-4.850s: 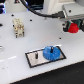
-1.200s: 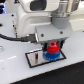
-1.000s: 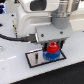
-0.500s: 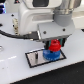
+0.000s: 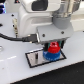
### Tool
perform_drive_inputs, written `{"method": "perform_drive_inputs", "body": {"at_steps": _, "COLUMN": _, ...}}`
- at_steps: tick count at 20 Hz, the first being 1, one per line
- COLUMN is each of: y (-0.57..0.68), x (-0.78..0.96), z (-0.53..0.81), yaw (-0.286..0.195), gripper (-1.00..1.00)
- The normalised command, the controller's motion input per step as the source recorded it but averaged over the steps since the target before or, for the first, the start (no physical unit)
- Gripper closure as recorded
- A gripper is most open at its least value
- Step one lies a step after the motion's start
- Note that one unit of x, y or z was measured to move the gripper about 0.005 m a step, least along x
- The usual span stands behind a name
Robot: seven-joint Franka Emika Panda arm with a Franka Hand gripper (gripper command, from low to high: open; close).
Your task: Insert the blue gear onto the right peg, followed by the red gear
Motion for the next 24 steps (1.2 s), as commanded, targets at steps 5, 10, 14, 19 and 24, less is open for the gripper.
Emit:
{"method": "perform_drive_inputs", "body": {"at_steps": 5, "y": 0.03, "x": -0.01, "z": 0.21, "yaw": 0.000, "gripper": 1.00}}
{"method": "perform_drive_inputs", "body": {"at_steps": 10, "y": -0.08, "x": 0.11, "z": -0.09, "yaw": 0.000, "gripper": 1.00}}
{"method": "perform_drive_inputs", "body": {"at_steps": 14, "y": -0.06, "x": 0.16, "z": -0.12, "yaw": 0.000, "gripper": 1.00}}
{"method": "perform_drive_inputs", "body": {"at_steps": 19, "y": -0.14, "x": 0.19, "z": -0.16, "yaw": 0.000, "gripper": 1.00}}
{"method": "perform_drive_inputs", "body": {"at_steps": 24, "y": -0.06, "x": 0.13, "z": -0.19, "yaw": 0.000, "gripper": 1.00}}
